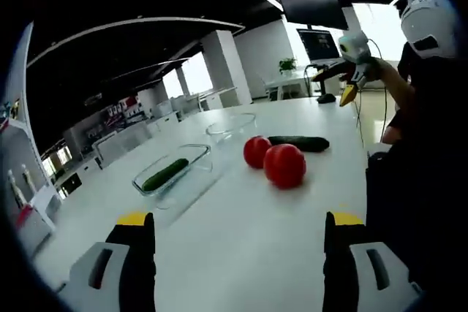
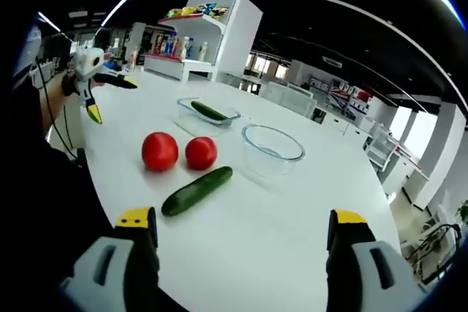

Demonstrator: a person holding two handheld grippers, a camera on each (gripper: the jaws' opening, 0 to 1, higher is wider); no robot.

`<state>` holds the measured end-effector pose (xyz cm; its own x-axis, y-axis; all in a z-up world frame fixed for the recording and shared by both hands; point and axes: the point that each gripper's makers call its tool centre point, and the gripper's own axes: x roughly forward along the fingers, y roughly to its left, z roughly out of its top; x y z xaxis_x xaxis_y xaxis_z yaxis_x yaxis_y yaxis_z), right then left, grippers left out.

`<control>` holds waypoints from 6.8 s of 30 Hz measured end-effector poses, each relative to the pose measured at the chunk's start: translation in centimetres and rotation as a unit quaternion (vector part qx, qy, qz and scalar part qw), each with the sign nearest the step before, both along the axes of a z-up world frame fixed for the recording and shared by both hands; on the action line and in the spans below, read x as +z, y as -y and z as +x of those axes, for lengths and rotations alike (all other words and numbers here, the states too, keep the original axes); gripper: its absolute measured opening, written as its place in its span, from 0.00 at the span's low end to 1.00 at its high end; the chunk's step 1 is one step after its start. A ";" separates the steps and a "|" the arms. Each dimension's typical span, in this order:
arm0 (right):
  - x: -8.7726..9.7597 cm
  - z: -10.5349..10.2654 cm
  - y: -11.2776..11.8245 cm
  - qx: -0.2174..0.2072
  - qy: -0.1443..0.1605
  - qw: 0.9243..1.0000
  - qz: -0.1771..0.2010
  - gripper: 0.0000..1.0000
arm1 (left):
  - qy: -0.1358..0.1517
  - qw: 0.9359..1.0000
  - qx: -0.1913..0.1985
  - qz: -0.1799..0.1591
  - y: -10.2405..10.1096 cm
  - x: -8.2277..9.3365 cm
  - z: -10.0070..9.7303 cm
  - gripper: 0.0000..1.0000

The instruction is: Sort the scattered tomatoes and cucumbers on the table and place them into their respective storage containers

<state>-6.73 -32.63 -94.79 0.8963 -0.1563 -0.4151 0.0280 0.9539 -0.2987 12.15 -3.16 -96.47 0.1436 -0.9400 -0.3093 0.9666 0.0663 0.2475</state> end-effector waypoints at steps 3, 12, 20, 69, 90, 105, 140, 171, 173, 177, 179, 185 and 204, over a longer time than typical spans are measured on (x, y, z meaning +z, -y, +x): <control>-0.1 -0.2 -0.1 0.004 -0.006 1.000 -0.001 0.94 | -0.004 1.000 -0.005 -0.006 -0.4 0.2 0.1 0.95; 0.8 -0.4 0.2 -0.001 0.000 1.000 -0.015 0.92 | -0.014 0.998 -0.049 0.029 0.7 -1.0 -2.8 0.95; 1.1 0.1 0.4 0.024 -0.017 0.999 -0.035 0.93 | -0.001 0.998 -0.058 -0.006 1.2 0.3 -2.9 0.95; -7.6 19.5 -7.4 0.457 -0.166 0.874 -0.028 0.64 | 0.011 0.994 -0.103 -0.020 1.2 1.8 -4.6 0.95; -8.9 20.3 -8.6 0.462 -0.165 0.871 0.021 0.52 | 0.000 0.995 -0.100 -0.004 1.0 0.5 -4.3 0.95; -9.4 20.0 -8.9 0.455 -0.185 0.870 0.029 0.48 | -0.016 0.994 -0.107 0.003 1.1 0.4 -4.9 0.95; -9.5 20.9 -8.4 0.396 -0.188 0.899 -0.015 0.45 | 0.006 0.994 -0.113 -0.001 1.2 1.4 -5.4 0.95; -5.8 20.3 -8.4 0.387 -0.138 0.912 -0.010 0.44 | 0.023 0.993 -0.110 0.021 1.1 0.5 -5.3 0.95; -5.2 20.3 -8.3 0.388 -0.129 0.912 -0.008 0.44 | 0.023 0.994 -0.109 0.020 1.1 0.5 -5.2 0.95; -4.0 20.3 -8.2 0.389 -0.108 0.915 -0.005 0.44 | 0.019 0.993 -0.116 0.022 1.1 0.5 -5.6 0.95; -3.4 20.3 -8.0 0.387 -0.100 0.917 -0.002 0.44 | 0.018 0.993 -0.117 0.020 1.1 0.5 -5.6 0.95; -1.4 20.5 -7.1 0.380 -0.075 0.922 0.000 0.44 | 0.018 0.993 -0.117 0.021 1.0 0.5 -5.7 0.95; 3.0 23.1 0.1 0.313 -0.013 0.949 0.024 0.44 | 0.010 0.992 -0.119 0.037 0.9 -0.3 -5.8 0.95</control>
<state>16.33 -32.68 -91.77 0.7962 0.4236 -0.4321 -0.5561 0.7937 -0.2465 6.33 -4.08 -96.77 -0.0731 -0.9228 -0.3782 0.9473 -0.1829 0.2630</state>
